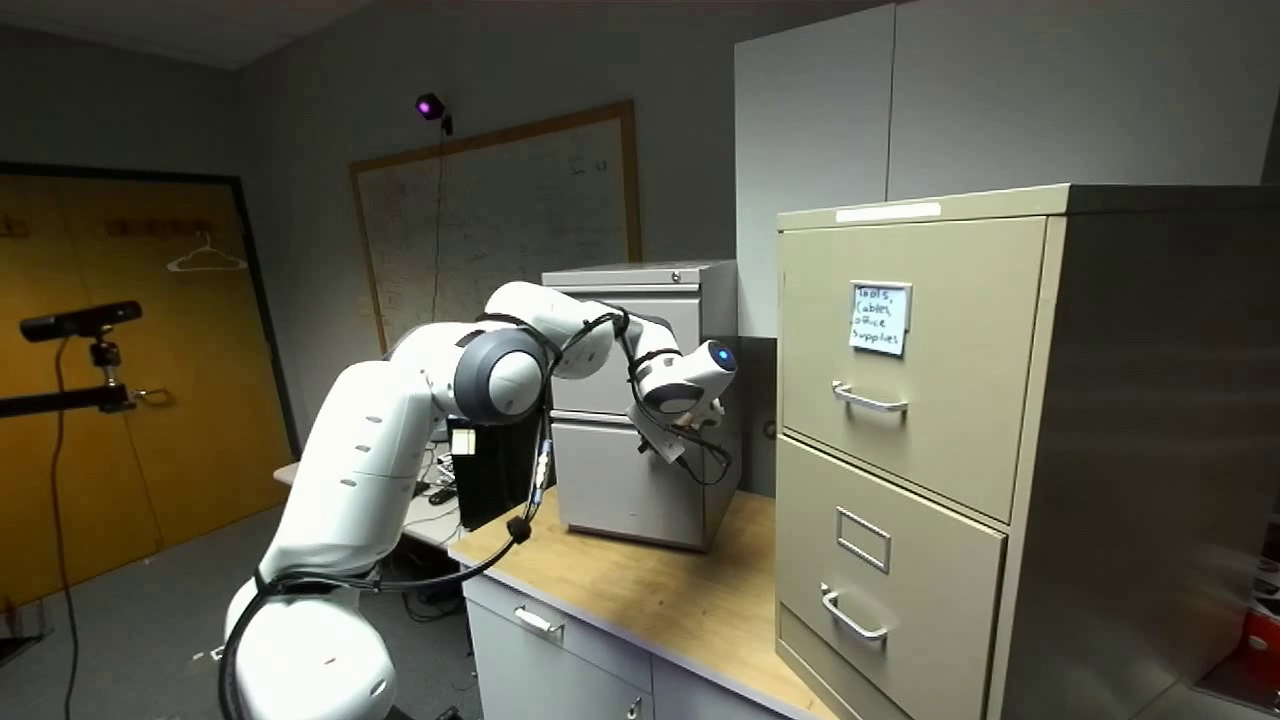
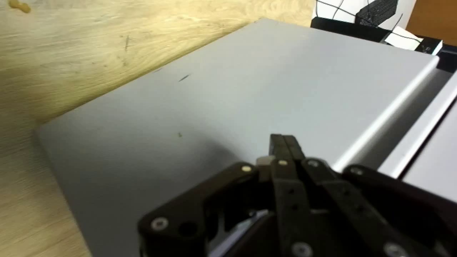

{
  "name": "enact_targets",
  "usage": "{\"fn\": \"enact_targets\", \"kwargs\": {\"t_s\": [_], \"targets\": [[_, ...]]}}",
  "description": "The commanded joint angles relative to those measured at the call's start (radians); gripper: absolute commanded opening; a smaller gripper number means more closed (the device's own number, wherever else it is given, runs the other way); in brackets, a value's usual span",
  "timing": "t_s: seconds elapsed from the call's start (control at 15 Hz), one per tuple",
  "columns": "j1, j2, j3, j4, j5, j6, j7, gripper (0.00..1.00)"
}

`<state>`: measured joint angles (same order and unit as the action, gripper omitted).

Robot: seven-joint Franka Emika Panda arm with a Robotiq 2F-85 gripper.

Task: Push the bottom drawer on the left filing cabinet closed

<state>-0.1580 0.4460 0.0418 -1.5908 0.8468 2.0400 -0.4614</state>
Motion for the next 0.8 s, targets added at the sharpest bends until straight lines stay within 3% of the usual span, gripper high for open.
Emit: {"fn": "enact_targets", "kwargs": {"t_s": [0.0,0.73], "targets": [[0.007,0.062,0.02,0.086,0.057,-0.001,0.023,0.0],[0.009,0.226,0.027,0.394,0.051,-0.069,0.061,0.0]]}}
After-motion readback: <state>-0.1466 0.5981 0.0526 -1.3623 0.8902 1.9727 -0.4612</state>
